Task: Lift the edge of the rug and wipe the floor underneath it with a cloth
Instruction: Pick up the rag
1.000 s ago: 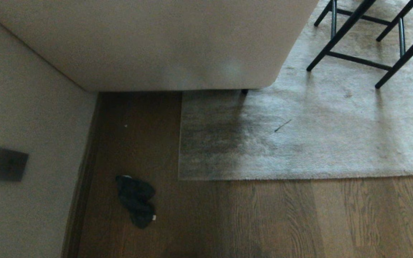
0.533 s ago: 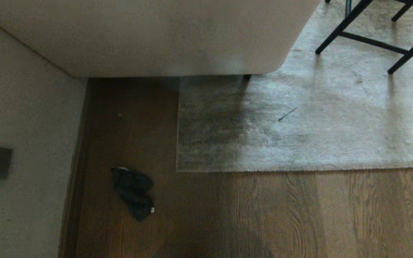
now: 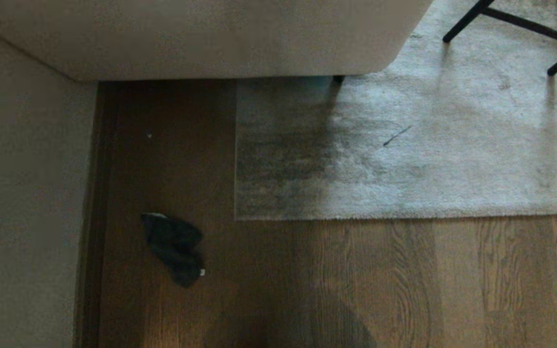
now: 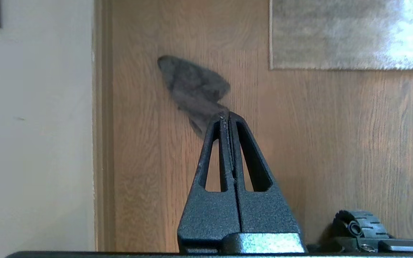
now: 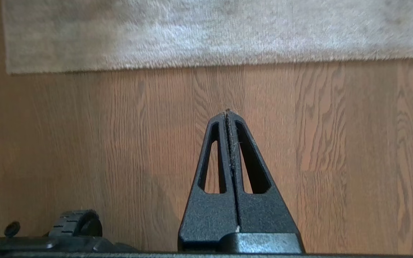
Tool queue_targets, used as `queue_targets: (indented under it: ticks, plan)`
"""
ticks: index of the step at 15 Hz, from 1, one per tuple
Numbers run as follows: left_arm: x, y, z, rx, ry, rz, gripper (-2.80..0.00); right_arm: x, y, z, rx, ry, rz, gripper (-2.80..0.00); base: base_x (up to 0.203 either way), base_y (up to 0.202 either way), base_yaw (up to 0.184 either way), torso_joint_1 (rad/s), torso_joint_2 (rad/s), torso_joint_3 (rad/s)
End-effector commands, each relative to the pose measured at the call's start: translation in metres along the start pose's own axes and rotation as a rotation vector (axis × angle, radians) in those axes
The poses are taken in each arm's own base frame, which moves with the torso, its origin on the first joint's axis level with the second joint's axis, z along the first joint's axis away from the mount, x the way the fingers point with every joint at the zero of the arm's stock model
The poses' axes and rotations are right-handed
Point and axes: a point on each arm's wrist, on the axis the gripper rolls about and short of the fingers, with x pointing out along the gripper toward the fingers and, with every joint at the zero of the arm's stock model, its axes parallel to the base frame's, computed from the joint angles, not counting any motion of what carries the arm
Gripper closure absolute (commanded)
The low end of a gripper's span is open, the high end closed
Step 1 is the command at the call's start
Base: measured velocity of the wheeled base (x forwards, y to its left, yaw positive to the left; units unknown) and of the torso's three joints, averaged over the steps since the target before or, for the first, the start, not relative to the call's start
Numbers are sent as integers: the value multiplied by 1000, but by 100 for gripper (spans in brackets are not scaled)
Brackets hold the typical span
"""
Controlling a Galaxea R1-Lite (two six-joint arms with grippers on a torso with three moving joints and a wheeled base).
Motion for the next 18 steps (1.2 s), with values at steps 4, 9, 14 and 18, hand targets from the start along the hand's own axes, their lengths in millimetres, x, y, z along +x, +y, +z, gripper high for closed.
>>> queue_targets:
  ticks: [4,9,14,18]
  plan:
    - [0,0,0,-10,-1,1,0,0,0,0,0,2,-1,0,0,0,0,1,-1,-193]
    - [0,0,0,-13,-1,1,0,0,0,0,0,2,0,0,0,0,0,2,2,-193]
    - [0,0,0,-15,-1,3,0,0,0,0,0,2,1,0,0,0,0,1,2,-198]
    - [0,0,0,-15,-1,1,0,0,0,0,0,2,1,0,0,0,0,4,4,-196]
